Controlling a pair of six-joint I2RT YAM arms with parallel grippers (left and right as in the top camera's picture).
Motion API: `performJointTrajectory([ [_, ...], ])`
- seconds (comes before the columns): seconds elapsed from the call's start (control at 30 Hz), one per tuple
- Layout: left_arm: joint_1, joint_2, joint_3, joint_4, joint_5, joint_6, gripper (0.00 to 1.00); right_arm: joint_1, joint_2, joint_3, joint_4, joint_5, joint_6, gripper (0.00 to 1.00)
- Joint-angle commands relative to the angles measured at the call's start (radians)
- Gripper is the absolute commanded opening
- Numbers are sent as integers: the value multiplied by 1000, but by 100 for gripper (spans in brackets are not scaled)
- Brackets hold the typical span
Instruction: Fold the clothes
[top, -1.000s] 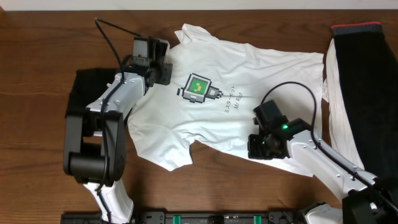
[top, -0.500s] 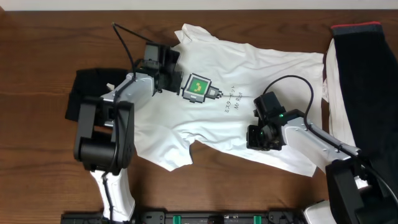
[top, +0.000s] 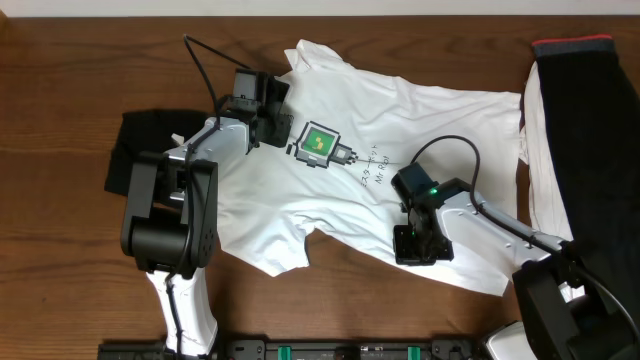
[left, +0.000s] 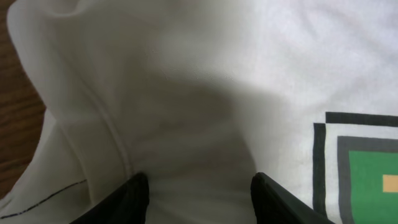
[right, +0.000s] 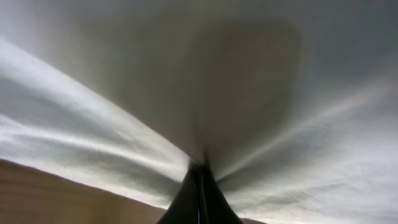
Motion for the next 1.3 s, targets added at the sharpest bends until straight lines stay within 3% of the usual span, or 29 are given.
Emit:
performJointTrajectory([
  [0.0, 16, 17, 27, -12, -26, 7, 56, 24, 47, -48, -8, 0, 10, 1],
  [0.27, 14, -213, 80, -203, -26, -5, 61, 24, -140, -47, 63, -23, -84, 1],
  [0.37, 14, -345, 80, -290, -26, -66, 64, 24, -283, -47, 74, -23, -84, 1],
  [0.57, -2, -522, 80, -536, 43, -185, 65, -30, -496, -47, 131, -20, -12, 11],
  [0.87, -138, -545, 31, -938, 97, -297, 63, -299, -448, -34, 171, -85, -14, 9],
  [1.13, -183, -545, -172, -976, 86, -480, 63, -416, -345, 53, 169, -93, -116, 16],
  [1.27, -182, -545, -323, -850, 85, -533, 64, -431, -317, 111, 172, -85, -133, 17],
])
